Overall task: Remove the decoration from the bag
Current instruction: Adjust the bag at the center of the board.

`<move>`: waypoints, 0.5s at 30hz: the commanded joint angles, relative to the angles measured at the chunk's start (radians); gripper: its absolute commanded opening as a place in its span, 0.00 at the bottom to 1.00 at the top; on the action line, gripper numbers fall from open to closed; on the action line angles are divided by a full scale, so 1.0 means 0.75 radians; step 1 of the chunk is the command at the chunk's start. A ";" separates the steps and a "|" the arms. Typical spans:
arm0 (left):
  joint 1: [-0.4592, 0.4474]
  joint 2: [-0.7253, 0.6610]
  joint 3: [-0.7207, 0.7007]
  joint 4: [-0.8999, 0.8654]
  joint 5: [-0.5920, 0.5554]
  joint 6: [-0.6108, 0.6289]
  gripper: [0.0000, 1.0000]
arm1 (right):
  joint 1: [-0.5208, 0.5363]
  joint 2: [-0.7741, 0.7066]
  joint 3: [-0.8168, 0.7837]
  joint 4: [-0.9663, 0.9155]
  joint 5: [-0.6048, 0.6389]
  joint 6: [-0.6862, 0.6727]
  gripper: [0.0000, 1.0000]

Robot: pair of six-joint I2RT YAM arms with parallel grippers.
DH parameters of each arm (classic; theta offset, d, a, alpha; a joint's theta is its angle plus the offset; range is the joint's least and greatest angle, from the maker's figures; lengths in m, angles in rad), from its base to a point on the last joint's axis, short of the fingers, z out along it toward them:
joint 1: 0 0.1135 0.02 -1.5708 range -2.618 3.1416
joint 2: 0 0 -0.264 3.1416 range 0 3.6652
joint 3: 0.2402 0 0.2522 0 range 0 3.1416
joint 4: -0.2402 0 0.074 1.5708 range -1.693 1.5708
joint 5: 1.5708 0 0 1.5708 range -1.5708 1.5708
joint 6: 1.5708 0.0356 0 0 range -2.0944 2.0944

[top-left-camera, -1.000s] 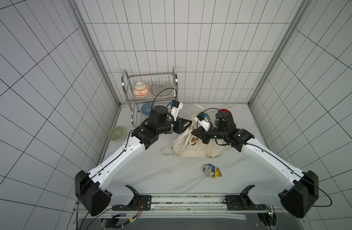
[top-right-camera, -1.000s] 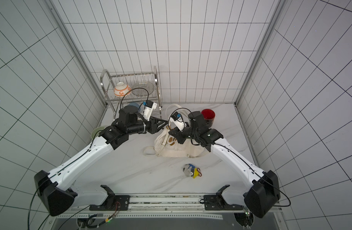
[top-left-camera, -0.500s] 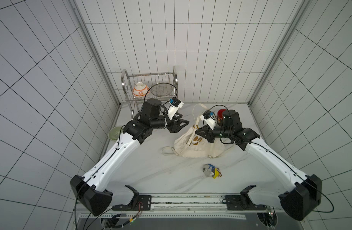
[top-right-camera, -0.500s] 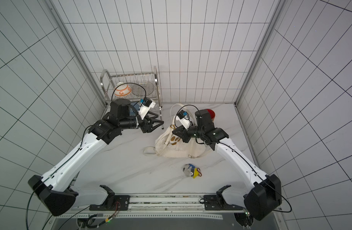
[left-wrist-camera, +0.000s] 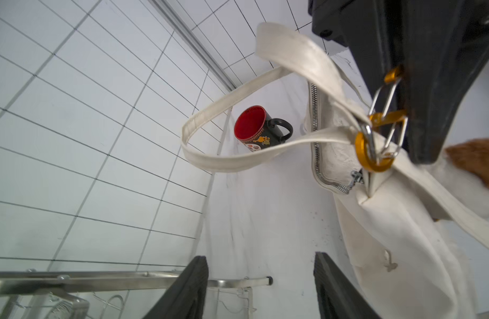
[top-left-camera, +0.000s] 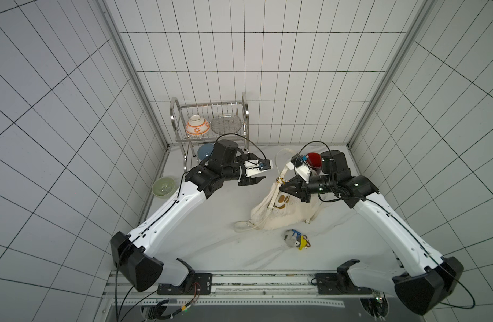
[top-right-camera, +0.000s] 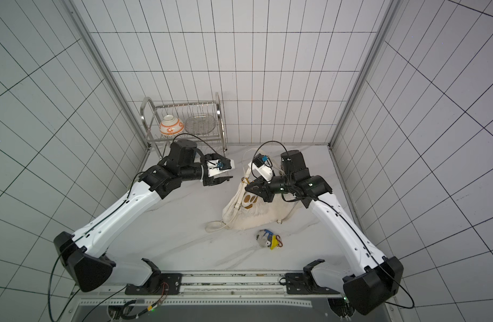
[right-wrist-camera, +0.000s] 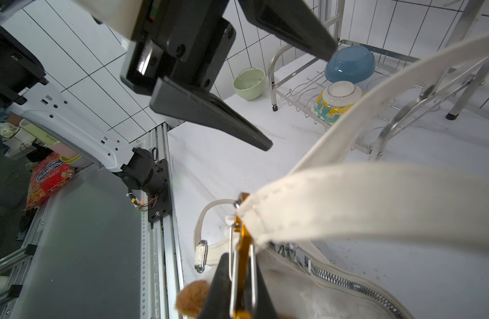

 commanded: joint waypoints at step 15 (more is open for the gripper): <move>-0.173 0.046 -0.135 0.446 -0.176 0.403 0.54 | -0.033 0.046 0.062 -0.089 -0.225 -0.049 0.08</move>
